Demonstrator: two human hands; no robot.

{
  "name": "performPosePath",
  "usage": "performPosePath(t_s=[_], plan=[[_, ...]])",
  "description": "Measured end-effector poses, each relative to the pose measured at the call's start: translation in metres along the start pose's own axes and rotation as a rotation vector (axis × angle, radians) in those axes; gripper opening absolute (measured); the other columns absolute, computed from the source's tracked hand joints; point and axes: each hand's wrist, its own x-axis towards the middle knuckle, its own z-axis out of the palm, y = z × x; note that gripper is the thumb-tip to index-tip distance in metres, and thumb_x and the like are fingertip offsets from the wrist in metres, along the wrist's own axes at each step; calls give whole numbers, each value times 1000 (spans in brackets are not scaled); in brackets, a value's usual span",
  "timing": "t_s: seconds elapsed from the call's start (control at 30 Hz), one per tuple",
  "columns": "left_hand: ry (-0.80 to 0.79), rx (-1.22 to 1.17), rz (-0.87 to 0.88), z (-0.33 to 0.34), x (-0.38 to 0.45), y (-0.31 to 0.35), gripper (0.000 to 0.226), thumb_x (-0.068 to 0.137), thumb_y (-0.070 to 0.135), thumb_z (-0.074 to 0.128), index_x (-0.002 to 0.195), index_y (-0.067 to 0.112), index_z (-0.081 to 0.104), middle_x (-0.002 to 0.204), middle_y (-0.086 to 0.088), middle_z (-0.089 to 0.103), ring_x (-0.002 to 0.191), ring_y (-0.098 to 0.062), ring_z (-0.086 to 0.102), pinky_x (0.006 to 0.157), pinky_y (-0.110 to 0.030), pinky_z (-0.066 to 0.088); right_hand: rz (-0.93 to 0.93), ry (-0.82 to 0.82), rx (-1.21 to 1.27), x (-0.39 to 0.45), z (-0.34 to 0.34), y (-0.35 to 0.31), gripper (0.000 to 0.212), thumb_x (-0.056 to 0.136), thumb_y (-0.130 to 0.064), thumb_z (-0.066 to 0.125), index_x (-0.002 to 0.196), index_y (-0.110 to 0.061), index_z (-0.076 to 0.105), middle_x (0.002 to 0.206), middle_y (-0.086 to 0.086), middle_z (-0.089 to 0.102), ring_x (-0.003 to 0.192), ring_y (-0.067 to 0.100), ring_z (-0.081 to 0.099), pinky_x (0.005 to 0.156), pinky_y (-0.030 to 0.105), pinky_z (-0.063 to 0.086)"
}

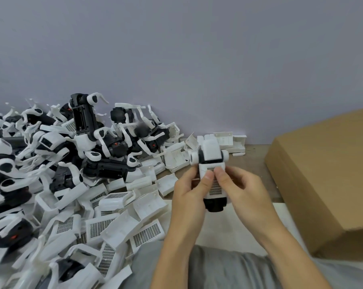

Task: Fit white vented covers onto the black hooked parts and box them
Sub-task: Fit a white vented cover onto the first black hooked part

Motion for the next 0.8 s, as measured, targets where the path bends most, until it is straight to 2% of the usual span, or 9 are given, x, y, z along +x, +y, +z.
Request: performPosePath(t_s=[0.1, 0.17, 0.27, 0.33, 0.4, 0.5, 0.6, 0.7, 0.8], plan=[[-43, 21, 43, 1, 0, -2, 18, 99, 14, 58, 108, 12, 73, 93, -8, 76, 88, -24, 72, 79, -47, 59, 94, -46, 160, 0, 0, 1, 39, 83, -46, 59, 102, -17, 78, 96, 5, 78, 92, 20, 74, 70, 25, 56], [-37, 14, 63, 3, -1, -1, 22, 95, 26, 62, 105, 11, 74, 87, -9, 74, 82, -28, 70, 74, -52, 57, 130, -47, 267, 0, 0, 1, 35, 81, -41, 64, 100, -16, 79, 99, 9, 77, 95, 24, 74, 75, 32, 58], [41, 23, 58, 8, -2, -2, 25, 95, 30, 61, 98, 11, 76, 82, -17, 71, 77, -33, 65, 74, -63, 53, 149, -15, 332, 1, 1, 0, 34, 77, -39, 69, 98, -15, 79, 98, 10, 77, 92, 22, 75, 69, 26, 58], [95, 42, 51, 10, -2, -4, 23, 99, 23, 58, 90, 14, 78, 83, -20, 72, 75, -28, 64, 74, -61, 54, 139, 29, 323, 0, 3, -1, 32, 77, -36, 71, 97, -12, 78, 94, 9, 78, 85, 19, 75, 63, 21, 56], [117, 64, 62, 9, -1, -6, 24, 98, 22, 60, 86, 16, 79, 84, -17, 74, 74, -20, 66, 73, -50, 56, 128, 54, 301, 1, 4, 0, 22, 83, -28, 71, 95, -12, 78, 90, 9, 78, 80, 18, 75, 60, 19, 55], [111, 50, 37, 8, 0, -5, 29, 91, 39, 65, 86, 15, 80, 82, -15, 75, 76, -24, 69, 74, -50, 57, 105, 32, 259, 2, 4, 0, 22, 90, -33, 66, 91, -16, 81, 88, 8, 78, 83, 20, 75, 63, 23, 57], [144, -44, -24, 5, 3, -7, 43, 83, 50, 62, 87, 12, 80, 87, -15, 77, 83, -28, 73, 75, -43, 58, 72, -99, 217, 1, 1, -5, 27, 90, -36, 63, 100, -17, 79, 95, 4, 78, 91, 17, 74, 71, 19, 55], [122, -211, -124, 0, 6, -6, 41, 85, 40, 63, 98, 4, 78, 97, -23, 75, 93, -35, 73, 78, -42, 60, 33, -96, 76, 2, 1, -4, 17, 96, -21, 63, 105, -22, 77, 96, -5, 78, 93, 11, 73, 72, 13, 51], [67, -90, -95, 1, 5, -8, 21, 99, 18, 58, 106, 9, 75, 102, -18, 76, 104, -38, 70, 99, -56, 52, 18, -5, 17, 3, 2, -1, 19, 98, -15, 60, 105, -24, 76, 93, -9, 78, 90, 6, 72, 72, 14, 53]])
